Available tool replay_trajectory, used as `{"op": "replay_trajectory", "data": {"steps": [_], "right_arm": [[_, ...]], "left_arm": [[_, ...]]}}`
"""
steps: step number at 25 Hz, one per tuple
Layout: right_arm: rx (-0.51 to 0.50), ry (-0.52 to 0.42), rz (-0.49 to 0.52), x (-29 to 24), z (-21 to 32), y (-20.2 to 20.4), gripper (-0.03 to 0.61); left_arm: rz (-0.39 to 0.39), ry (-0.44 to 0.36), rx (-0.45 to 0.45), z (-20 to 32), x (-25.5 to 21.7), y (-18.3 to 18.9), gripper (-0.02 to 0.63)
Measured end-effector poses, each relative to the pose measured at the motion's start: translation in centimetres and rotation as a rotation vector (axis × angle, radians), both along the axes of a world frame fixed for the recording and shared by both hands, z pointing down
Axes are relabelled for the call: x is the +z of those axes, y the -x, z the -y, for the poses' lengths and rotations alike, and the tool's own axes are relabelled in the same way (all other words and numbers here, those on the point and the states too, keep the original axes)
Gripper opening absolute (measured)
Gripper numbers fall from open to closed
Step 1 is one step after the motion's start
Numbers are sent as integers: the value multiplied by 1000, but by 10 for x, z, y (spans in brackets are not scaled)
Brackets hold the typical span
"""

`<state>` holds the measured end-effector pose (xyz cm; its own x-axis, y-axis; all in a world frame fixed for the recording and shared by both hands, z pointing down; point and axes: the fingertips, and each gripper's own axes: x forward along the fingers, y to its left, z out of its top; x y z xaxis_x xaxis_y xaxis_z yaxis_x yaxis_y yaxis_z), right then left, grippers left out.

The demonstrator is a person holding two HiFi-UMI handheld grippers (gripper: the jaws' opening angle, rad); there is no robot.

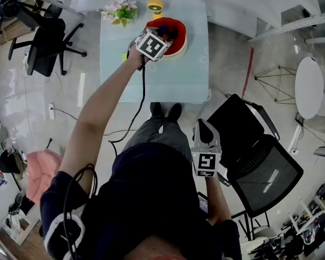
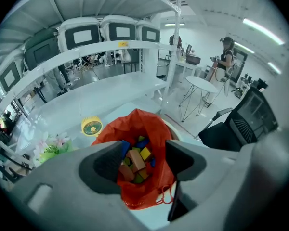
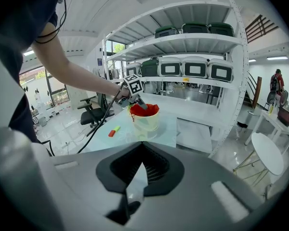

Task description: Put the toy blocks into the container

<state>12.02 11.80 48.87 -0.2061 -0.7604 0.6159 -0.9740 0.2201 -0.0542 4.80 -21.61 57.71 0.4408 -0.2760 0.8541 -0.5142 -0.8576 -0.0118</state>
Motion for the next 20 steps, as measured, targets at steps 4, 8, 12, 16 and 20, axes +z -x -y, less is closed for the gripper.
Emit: {"op": "replay_trajectory", "data": {"steps": [4, 8, 12, 16, 20], "right_arm": [[-9, 2, -2, 1, 2, 2, 0], [-22, 7, -3, 2, 2, 4, 0], [-33, 11, -2, 3, 5, 7, 0], [-47, 14, -2, 6, 6, 11, 0], [-66, 21, -4, 9, 7, 14, 0]], "left_arm": [[-50, -36, 18, 1, -12, -3, 295], [-93, -59, 27, -5, -30, -2, 295], [-107, -62, -15, -12, -37, 22, 295], [-123, -69, -85, -15, -45, 60, 295], [-109, -58, -169, -20, -36, 102, 296]]}}
